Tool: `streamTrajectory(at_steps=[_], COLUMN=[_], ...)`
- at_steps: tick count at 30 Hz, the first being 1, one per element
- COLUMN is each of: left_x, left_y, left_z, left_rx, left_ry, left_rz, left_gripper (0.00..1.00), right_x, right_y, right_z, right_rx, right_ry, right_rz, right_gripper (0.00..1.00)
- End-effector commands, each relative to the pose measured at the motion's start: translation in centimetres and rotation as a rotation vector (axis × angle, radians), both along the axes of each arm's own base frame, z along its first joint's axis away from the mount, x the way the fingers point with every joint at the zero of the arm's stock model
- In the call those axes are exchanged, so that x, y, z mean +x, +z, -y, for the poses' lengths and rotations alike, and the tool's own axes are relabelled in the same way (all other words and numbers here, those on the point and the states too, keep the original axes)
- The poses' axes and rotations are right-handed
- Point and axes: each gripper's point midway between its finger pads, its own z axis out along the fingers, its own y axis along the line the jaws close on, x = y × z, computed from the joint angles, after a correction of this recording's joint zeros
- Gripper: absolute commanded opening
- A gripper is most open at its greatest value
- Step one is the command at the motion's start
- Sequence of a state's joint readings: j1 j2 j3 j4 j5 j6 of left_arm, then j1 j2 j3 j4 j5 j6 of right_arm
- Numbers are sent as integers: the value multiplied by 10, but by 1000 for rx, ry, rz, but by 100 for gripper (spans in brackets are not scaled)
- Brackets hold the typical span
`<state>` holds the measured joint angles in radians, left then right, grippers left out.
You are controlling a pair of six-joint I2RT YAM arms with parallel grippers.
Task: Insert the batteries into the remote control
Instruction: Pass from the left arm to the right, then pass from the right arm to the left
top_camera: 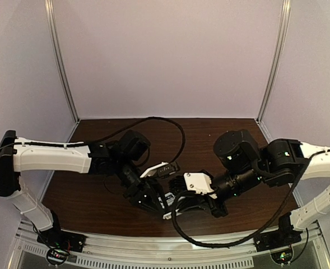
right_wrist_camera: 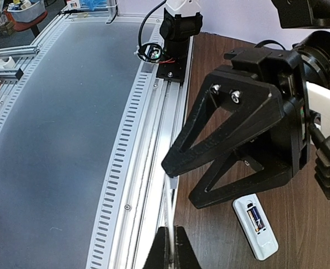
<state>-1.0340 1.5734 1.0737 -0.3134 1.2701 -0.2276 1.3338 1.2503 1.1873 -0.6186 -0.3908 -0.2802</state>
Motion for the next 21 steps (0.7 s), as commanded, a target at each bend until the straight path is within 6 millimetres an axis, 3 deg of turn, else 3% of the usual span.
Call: streamTrajectory(at_steps=[1,4,7,12,16,21], left_x=[20,48,80,127,133,132], left_y=[21,35,47,57,69,44], left_z=[6,0,-9,-44,-74,-79], left_rx=[-73,-104,-121,-160,-229,-98], left_ry=[117,267,451,819,974,985], left_rz=[175,275,395,687,868,1095], left_gripper=[54,80,91,90,84,79], right_x=[8,11,21,47,77,89], right_y=[4,6,4,8,3,-19], right_z=[-1,1,4,8,12,3], right_rx=[8,35,52,133,186,166], right_ry=[-72,-112,-161,-255,-345,-345], right_rz=[-16,-52,-111,-305,-513,-742], right_gripper=[0,0,0,0,0,0])
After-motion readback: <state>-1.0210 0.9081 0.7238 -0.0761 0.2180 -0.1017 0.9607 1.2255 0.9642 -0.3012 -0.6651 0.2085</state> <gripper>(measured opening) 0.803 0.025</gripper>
